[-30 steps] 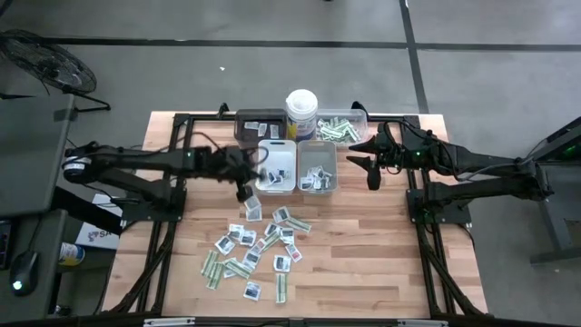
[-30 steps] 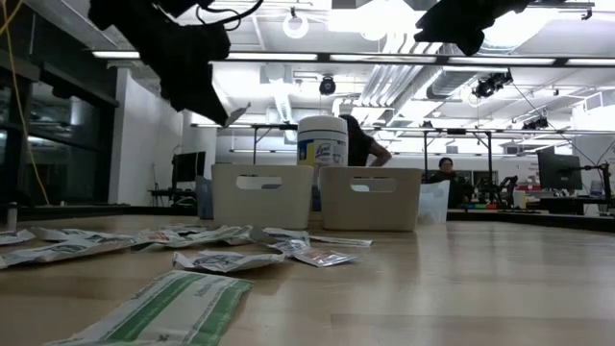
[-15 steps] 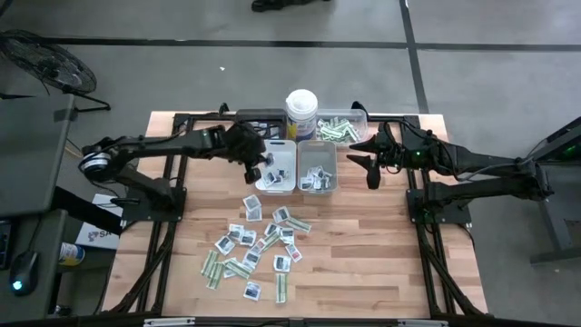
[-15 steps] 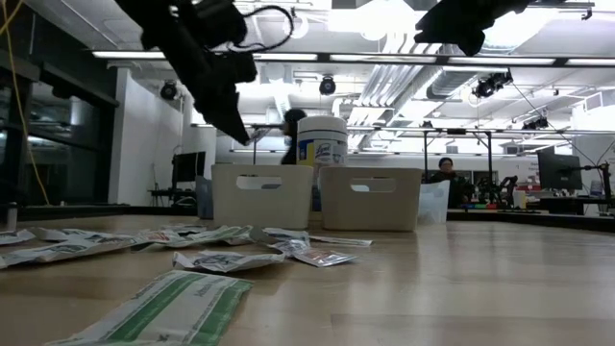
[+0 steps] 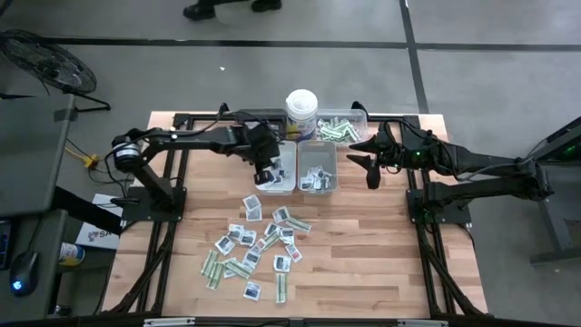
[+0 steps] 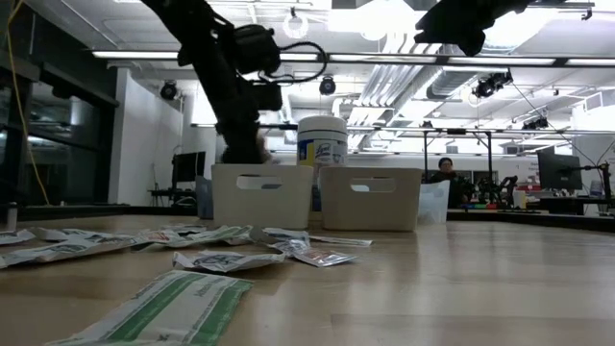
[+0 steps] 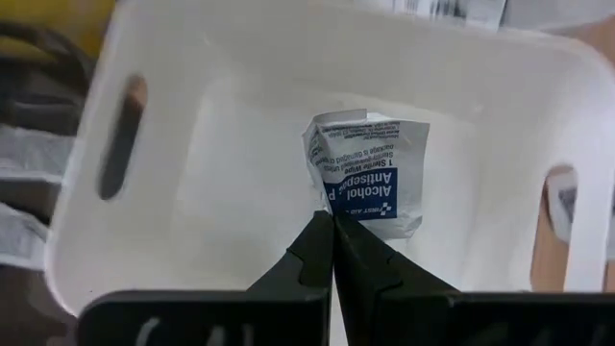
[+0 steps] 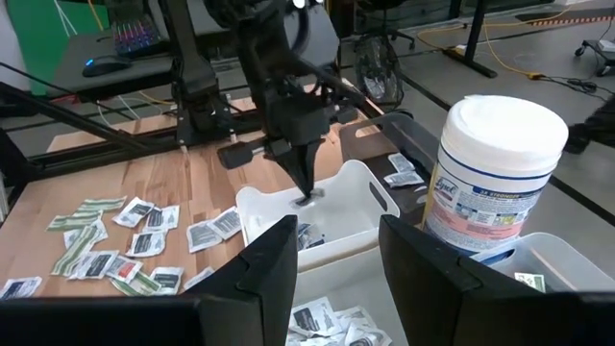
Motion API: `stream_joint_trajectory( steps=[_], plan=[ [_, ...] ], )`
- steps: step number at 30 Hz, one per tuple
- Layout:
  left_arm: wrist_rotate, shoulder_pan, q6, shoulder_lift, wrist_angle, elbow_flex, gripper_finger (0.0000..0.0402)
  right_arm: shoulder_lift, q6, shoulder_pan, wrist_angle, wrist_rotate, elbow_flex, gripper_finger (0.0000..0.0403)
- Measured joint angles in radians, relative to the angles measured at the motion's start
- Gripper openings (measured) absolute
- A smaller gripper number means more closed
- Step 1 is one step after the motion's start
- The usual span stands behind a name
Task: Pick & Place First Aid Supplies
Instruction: Put the alcohol wipe into the white bin, then put the wipe into the gray bin
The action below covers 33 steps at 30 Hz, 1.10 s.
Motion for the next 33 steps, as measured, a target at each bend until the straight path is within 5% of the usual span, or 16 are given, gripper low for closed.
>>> stream_joint_trajectory(
  steps=[23,33],
  plan=[
    [0.008,-0.001,0.024,0.022,-0.026,0.004,0.0077,0.000,0.003,0.000,-0.006,-0.004,0.000,0.0142],
    [0.014,-0.042,0.139,-0.054,-0.306,0.106,0.0081,0.000,0.003,0.000,-0.010,-0.004,0.000,0.0142]
  ],
)
